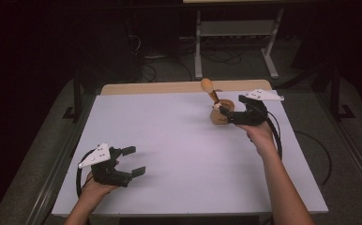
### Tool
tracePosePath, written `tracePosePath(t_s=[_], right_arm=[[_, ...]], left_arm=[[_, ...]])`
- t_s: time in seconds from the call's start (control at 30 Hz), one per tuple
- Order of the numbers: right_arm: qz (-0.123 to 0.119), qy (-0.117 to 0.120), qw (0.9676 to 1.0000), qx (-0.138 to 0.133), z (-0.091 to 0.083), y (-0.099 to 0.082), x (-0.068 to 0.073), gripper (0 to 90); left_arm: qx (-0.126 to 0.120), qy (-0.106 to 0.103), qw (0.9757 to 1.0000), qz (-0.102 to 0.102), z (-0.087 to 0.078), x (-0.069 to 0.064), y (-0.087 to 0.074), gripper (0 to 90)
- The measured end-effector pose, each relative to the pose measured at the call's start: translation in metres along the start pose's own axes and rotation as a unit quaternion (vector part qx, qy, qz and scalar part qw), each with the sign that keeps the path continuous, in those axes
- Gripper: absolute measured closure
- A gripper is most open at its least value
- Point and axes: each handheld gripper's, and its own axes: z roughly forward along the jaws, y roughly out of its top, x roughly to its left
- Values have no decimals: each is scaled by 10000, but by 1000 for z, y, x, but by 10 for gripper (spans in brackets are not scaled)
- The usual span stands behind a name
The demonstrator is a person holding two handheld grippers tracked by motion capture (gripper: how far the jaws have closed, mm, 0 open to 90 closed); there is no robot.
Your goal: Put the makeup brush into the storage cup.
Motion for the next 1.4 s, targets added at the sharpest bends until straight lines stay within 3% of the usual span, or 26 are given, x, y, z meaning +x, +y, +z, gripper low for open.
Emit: tracePosePath(t_s=[0.87, 1.4], right_arm=[[-148, 410, 9990, 91, -27, -23, 23, 70], [-179, 480, 9987, 70, -47, -33, 29, 57]], left_arm=[[17, -11, 10000, 23, 0, 0, 0, 126], [4, -2, 10000, 31, 0, 0, 0, 126]])
